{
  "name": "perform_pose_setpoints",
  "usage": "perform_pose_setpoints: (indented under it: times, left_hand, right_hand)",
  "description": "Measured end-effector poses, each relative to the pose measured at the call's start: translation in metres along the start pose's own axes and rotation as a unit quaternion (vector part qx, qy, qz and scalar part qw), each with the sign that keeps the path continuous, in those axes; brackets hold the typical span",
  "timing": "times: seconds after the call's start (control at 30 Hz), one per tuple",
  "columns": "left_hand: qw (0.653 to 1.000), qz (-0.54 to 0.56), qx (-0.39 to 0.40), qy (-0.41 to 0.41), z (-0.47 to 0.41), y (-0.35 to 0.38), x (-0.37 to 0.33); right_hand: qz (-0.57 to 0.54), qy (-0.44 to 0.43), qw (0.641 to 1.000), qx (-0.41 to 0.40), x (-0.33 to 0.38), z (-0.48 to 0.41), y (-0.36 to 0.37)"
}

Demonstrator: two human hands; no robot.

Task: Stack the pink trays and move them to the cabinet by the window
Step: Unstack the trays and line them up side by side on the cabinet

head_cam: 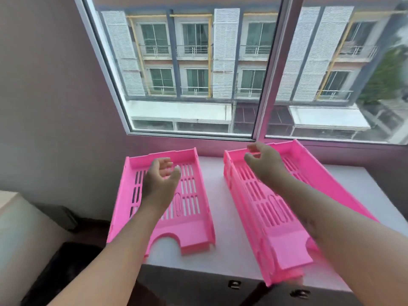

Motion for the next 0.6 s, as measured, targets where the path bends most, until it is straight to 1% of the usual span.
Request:
perform_pose_setpoints:
  times: [0.1,0.2,0.3,0.4,0.47,0.53,0.6]
  left_hand:
    - [0.997,-0.007,0.069,-0.02,0.024,0.075,-0.011]
    - [0.991,-0.008,0.116,-0.065,0.052,0.133,-0.013]
    - [0.982,-0.02,0.15,-0.109,0.075,0.172,-0.007]
    - [0.969,-0.04,0.167,-0.179,0.093,0.196,0.014]
    - [0.967,-0.038,0.149,-0.202,0.098,0.199,0.021]
    - [0.969,-0.051,0.136,-0.199,0.095,0.199,0.02]
    - [0.971,-0.074,0.133,-0.184,0.087,0.198,0.016]
  right_hand:
    - [0.078,0.033,0.996,-0.009,-0.053,0.002,-0.052]
    - [0.125,0.081,0.989,-0.017,-0.11,0.01,-0.096]
    - [0.163,0.106,0.981,0.0,-0.148,0.018,-0.121]
    - [0.202,0.131,0.97,0.04,-0.178,0.028,-0.131]
    - [0.19,0.141,0.968,0.086,-0.195,0.037,-0.127]
    - [0.157,0.136,0.969,0.13,-0.206,0.044,-0.117]
    - [0.116,0.144,0.973,0.138,-0.209,0.049,-0.111]
Point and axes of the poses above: each hand's wrist, its own z-axis away from the middle knuckle, its own y-axis out of the palm, x = y × z, the point moved 10 cm from there along -z, towards the middle knuckle, and after that the axes turned 6 degrees about -y, right-handed, at the moved point
